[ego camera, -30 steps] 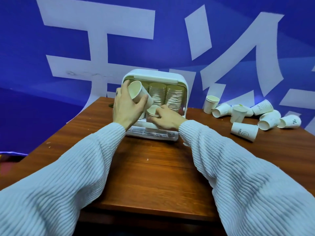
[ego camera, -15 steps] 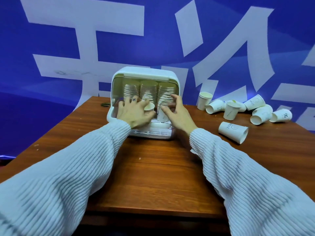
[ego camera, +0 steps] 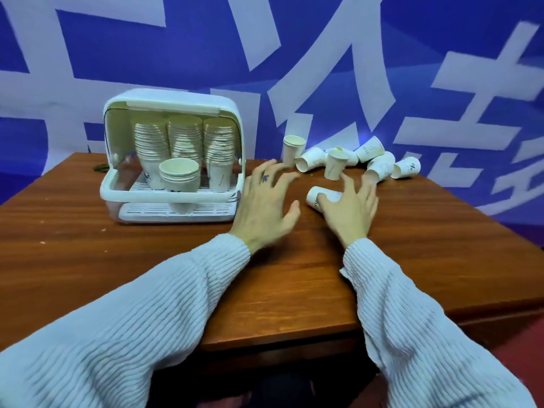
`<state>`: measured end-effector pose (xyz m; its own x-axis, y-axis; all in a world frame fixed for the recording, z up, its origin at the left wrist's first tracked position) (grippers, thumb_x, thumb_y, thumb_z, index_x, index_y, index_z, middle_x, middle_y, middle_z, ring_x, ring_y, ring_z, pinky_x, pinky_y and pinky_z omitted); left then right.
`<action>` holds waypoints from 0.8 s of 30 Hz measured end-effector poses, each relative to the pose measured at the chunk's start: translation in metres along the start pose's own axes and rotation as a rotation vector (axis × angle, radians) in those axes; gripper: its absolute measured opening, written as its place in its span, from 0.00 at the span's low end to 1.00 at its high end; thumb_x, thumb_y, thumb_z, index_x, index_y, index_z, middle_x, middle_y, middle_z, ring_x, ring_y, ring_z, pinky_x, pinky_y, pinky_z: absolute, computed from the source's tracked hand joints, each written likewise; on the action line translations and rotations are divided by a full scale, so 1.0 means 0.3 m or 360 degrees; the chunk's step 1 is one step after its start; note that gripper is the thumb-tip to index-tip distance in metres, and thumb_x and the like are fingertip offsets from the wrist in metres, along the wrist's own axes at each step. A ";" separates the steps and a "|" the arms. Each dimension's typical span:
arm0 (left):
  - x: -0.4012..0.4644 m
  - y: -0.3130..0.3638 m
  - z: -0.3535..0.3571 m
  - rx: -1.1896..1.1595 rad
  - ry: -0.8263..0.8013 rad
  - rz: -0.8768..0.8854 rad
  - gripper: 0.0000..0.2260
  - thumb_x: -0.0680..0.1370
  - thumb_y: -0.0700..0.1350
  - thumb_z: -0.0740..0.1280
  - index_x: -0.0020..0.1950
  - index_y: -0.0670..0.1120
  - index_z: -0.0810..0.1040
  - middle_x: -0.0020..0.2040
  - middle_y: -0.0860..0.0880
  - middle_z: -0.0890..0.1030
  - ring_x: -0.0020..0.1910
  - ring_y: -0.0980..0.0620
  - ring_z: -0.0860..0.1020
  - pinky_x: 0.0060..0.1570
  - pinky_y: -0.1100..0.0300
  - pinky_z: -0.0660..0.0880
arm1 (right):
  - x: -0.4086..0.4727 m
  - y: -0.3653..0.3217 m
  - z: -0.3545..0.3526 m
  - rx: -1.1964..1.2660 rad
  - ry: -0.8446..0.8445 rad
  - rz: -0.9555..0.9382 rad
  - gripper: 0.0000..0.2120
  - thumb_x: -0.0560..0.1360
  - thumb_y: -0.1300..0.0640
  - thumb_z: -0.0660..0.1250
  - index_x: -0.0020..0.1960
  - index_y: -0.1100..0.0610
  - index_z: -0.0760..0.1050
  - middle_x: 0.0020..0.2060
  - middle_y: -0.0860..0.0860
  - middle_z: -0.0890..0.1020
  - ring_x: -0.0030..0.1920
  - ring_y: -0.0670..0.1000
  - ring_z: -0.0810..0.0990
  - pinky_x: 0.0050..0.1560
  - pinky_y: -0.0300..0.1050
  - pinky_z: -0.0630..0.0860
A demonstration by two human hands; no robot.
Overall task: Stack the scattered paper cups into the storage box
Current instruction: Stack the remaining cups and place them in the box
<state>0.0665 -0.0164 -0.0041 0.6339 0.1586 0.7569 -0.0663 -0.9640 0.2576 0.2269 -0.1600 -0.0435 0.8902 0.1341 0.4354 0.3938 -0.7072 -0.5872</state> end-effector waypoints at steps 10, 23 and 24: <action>0.045 0.031 0.299 0.0445 -0.0422 0.0051 0.42 0.73 0.48 0.73 0.81 0.55 0.53 0.78 0.47 0.67 0.80 0.44 0.58 0.79 0.40 0.50 | -0.018 -0.014 0.145 0.1124 -0.0874 -0.0128 0.30 0.80 0.42 0.65 0.79 0.43 0.61 0.63 0.48 0.80 0.57 0.41 0.80 0.49 0.35 0.76; 0.100 -0.104 0.337 0.0136 -0.0142 -0.0347 0.38 0.70 0.49 0.76 0.77 0.50 0.64 0.70 0.48 0.73 0.68 0.47 0.71 0.68 0.49 0.67 | 0.096 -0.085 0.167 0.1315 -0.0894 -0.0407 0.24 0.76 0.49 0.72 0.71 0.51 0.73 0.65 0.49 0.81 0.63 0.43 0.80 0.62 0.38 0.76; 0.099 -0.108 0.339 0.0128 -0.0157 -0.0359 0.38 0.70 0.50 0.77 0.77 0.50 0.64 0.69 0.49 0.73 0.67 0.47 0.71 0.67 0.50 0.67 | 0.094 -0.085 0.168 0.1298 -0.0887 -0.0421 0.24 0.76 0.49 0.71 0.71 0.51 0.73 0.65 0.48 0.81 0.62 0.42 0.81 0.61 0.37 0.76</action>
<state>0.1658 -0.0020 -0.0509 0.6983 0.3537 0.6223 0.1444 -0.9211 0.3616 0.2534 -0.1032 -0.0505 0.6498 0.6686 0.3616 0.4440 0.0523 -0.8945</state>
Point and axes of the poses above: each hand's wrist, its own x-axis towards the middle knuckle, its own z-axis out of the palm, y = z × x, the point moved 8 cm from there along x, towards the middle knuckle
